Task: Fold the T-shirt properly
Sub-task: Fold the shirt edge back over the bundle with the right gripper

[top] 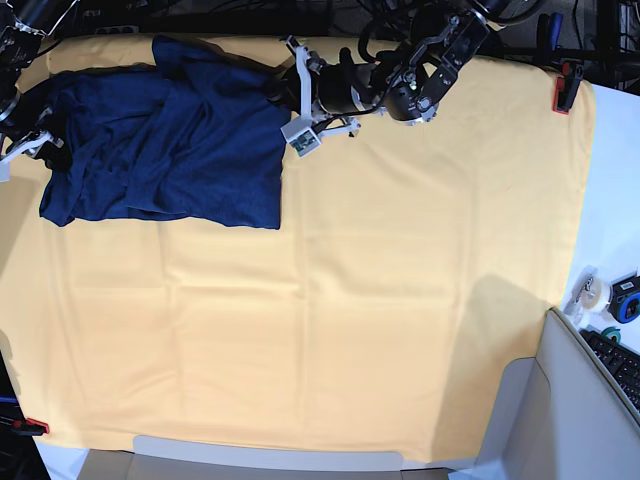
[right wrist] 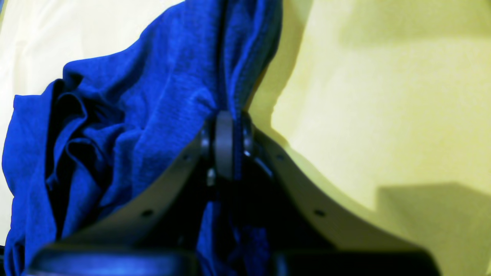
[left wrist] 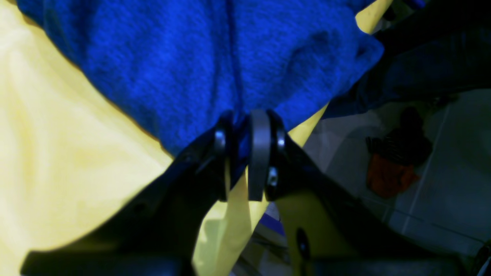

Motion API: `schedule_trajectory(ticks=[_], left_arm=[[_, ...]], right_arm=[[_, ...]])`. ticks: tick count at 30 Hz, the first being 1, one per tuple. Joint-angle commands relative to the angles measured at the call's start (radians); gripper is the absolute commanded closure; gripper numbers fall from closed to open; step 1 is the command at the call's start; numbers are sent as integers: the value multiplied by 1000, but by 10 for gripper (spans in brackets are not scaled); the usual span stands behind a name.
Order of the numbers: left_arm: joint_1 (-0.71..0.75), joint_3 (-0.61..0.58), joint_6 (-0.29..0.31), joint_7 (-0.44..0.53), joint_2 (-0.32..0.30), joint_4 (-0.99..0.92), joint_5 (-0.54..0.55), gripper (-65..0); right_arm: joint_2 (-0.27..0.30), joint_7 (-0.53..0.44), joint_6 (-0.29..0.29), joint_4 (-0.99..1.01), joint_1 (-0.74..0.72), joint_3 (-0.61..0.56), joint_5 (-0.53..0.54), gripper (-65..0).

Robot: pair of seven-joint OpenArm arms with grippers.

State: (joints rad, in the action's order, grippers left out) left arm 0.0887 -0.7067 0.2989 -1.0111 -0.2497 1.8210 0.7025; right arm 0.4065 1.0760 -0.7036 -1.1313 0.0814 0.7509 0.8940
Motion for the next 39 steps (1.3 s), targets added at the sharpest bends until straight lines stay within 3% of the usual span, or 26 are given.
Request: schedule_trajectory(ticks=[1,6,17,22,31,39], left_arm=[[-10,0,7,22,2,16,16,-64],[-10,0,7,22,2,16,16,-64],[0,80,7,11,2,16,16,-64],[0,86,7,11,2,16,16,-64],[0,86,7,11,2,16,16,-64],[0,86,7,11,2,15,16,-64]], right_arm=[[-16,129,5,0,18,-23,-92,0],[-24,128,5,-181,64,-17,-88,0],[-200,128,5,-738,169,-32,-95,0],[-211,129,5,-852,165,-149,-95,0],[-255,126,5,-855,145,-383,-98,0],[-261,125,174,-856,82,-558,-98,0]])
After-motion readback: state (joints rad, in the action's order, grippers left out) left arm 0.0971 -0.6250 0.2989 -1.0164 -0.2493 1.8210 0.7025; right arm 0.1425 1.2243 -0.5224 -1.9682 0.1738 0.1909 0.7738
